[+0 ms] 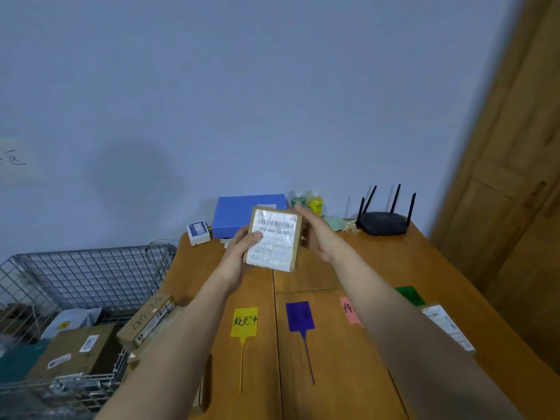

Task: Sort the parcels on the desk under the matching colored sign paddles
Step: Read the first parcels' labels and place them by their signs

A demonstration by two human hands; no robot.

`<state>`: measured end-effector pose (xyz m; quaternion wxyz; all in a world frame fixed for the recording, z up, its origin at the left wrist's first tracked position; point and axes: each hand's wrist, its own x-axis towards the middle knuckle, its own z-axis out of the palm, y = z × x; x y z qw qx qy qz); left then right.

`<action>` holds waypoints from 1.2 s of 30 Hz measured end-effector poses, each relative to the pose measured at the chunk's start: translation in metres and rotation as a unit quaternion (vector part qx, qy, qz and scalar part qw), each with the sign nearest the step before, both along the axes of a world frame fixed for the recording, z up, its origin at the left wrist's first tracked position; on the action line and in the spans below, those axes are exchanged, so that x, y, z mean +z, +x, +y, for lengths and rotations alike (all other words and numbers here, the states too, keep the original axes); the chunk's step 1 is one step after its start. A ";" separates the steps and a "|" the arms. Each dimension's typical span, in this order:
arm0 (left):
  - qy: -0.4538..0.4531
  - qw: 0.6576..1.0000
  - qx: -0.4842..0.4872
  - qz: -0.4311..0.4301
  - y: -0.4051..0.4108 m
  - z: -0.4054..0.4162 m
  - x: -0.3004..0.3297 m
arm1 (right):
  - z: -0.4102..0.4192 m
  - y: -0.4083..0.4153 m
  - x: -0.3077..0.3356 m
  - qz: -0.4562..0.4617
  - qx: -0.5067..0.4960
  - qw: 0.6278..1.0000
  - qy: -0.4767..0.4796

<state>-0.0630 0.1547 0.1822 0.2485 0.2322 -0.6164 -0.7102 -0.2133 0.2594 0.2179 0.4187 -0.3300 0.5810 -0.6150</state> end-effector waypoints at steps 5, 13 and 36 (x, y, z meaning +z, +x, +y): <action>-0.028 0.992 0.061 0.110 -0.008 0.027 0.063 | 0.024 0.023 0.044 0.042 -0.065 0.984 -0.162; -0.094 0.967 0.115 0.205 0.015 0.095 0.135 | 0.071 0.059 0.091 0.003 -0.084 0.949 -0.304; -0.081 0.972 0.129 0.180 0.025 0.093 0.141 | 0.069 0.066 0.096 0.057 -0.117 0.948 -0.292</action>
